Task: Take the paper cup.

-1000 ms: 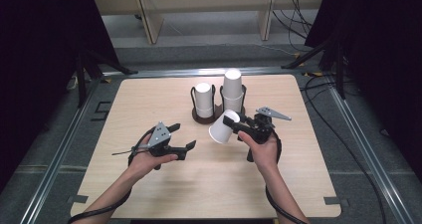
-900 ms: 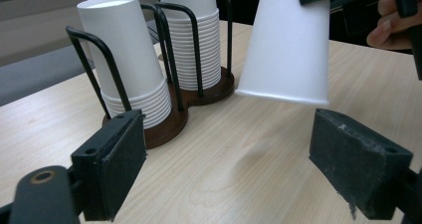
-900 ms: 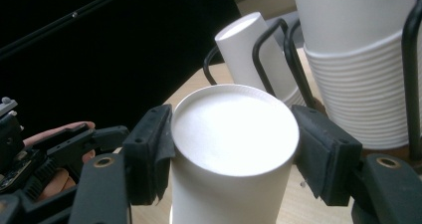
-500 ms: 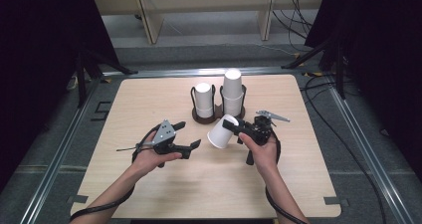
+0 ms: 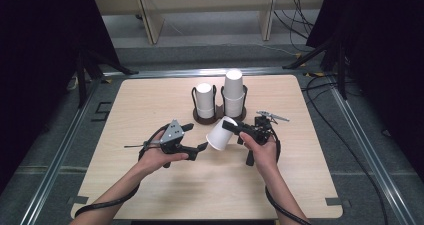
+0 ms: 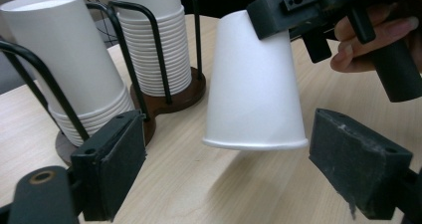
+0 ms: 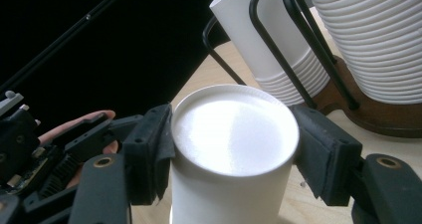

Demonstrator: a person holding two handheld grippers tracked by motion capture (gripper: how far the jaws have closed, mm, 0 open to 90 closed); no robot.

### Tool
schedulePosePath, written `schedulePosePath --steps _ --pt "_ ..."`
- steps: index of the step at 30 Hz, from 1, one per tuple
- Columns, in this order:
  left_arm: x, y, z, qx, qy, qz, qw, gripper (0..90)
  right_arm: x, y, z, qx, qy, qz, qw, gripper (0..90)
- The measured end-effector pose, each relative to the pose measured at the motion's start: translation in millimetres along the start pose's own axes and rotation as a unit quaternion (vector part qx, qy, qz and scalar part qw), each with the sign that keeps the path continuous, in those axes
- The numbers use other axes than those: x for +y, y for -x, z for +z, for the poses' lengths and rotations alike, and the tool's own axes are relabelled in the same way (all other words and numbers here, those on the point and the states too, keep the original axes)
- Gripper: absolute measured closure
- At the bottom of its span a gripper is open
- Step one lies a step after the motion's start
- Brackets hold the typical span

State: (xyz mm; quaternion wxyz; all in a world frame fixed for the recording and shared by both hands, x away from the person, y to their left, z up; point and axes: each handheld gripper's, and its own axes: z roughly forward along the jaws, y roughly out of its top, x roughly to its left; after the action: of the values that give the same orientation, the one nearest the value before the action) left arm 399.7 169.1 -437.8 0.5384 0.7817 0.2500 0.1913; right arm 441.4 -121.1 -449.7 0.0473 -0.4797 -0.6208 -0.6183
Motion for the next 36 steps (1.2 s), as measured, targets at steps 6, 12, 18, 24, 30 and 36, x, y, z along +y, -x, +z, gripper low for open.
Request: schedulePosePath --steps 6,12,18,24,30,36 --pt "1.1 1.4 9.5 -0.014 -0.008 0.005 0.9999 14.1 -0.2 1.6 0.4 0.007 -0.003 0.003 1.0 36.3" --pt "1.9 3.1 15.3 -0.021 -0.016 0.005 0.9997 14.0 -0.5 2.0 1.7 0.015 -0.004 0.012 0.9998 36.3" --pt "0.8 3.3 21.3 -0.026 -0.026 0.008 0.9993 14.0 0.0 2.5 4.0 0.013 -0.006 0.018 0.9997 36.3" --pt "0.0 3.0 27.7 -0.029 -0.031 0.014 0.999 14.1 0.4 2.9 4.4 0.014 -0.002 0.014 0.9998 36.4" --pt "-2.5 5.2 34.2 -0.037 -0.036 0.018 0.9985 13.4 0.8 2.3 4.3 0.02 0.0 0.015 0.9997 36.4" --pt "-2.9 9.2 36.8 -0.04 -0.037 0.024 0.9982 13.7 1.8 -1.3 3.5 0.022 -0.003 0.046 0.9987 36.4"
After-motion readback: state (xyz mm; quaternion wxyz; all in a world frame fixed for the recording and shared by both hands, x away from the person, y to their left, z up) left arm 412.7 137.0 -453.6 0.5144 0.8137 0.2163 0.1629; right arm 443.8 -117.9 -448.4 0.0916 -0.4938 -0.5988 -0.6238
